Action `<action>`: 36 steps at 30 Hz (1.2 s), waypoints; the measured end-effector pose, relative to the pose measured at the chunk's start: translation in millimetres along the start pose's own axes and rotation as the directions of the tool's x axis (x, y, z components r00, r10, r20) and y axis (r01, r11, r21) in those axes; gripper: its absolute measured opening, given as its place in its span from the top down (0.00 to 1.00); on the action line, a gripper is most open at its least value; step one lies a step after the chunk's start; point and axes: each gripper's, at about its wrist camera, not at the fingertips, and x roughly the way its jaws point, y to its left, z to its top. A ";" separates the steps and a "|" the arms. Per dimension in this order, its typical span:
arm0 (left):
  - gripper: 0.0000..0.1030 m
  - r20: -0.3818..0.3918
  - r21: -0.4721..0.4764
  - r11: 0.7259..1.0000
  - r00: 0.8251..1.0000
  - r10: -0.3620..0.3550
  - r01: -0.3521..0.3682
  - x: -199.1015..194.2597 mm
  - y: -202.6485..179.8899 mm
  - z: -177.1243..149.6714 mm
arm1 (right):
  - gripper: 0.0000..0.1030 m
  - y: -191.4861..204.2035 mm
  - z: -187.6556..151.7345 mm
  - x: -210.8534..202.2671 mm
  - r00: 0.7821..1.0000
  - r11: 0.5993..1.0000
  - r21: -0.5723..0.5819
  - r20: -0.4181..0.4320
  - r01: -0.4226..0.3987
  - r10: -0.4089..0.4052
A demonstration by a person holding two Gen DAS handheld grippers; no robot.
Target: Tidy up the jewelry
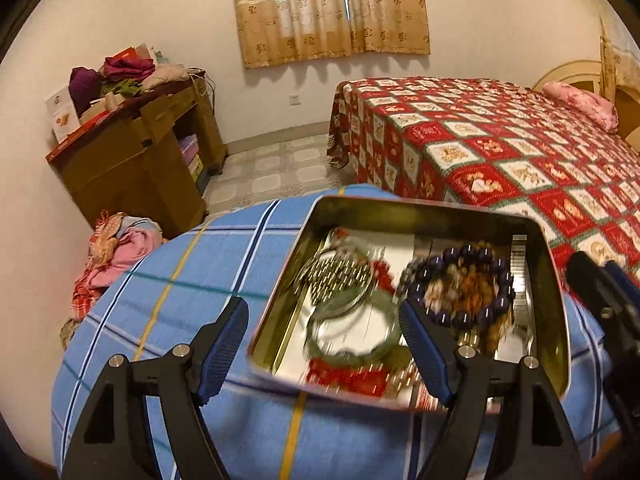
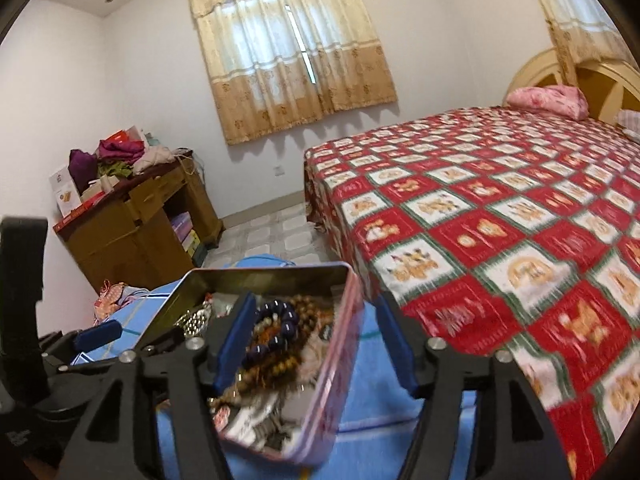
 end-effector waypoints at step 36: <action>0.24 -0.039 -0.065 0.991 0.992 0.117 -0.119 -161.1 30.1 -126.6 | 0.09 25.7 -44.6 -160.3 0.984 0.994 -0.096 -0.171 0.042 -0.058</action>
